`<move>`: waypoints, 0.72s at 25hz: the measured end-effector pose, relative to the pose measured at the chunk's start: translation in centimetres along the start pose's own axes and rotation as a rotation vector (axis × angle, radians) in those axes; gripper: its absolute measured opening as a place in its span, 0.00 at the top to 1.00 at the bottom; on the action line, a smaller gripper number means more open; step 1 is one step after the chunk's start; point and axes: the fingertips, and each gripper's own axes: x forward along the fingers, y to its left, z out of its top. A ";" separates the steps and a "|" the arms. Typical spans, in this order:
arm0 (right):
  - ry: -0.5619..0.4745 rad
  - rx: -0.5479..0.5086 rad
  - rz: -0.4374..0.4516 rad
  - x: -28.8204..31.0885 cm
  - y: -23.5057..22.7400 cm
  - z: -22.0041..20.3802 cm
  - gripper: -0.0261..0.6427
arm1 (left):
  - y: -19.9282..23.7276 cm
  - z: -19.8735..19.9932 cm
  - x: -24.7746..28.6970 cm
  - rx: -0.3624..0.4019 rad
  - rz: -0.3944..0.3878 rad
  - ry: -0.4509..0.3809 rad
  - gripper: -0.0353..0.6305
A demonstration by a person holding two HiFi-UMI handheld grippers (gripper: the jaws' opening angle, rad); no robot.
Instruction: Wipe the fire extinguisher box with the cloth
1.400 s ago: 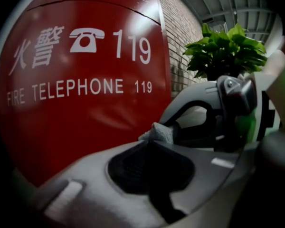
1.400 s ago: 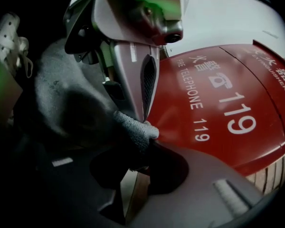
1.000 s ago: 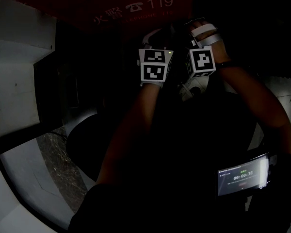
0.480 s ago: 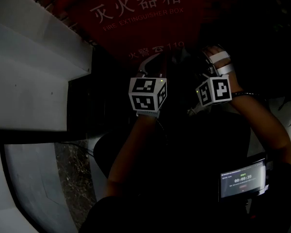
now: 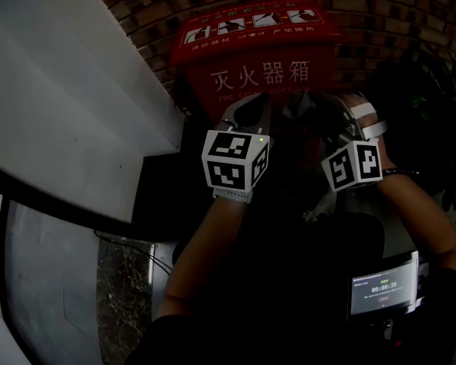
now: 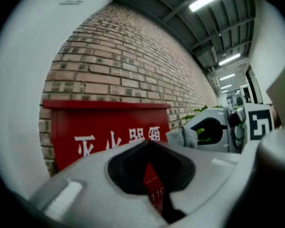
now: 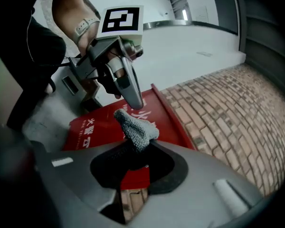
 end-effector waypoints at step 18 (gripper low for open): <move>-0.020 -0.185 -0.090 7.0 -17.0 10.4 0.85 | 12.9 13.4 -5.0 0.057 0.223 -0.106 0.94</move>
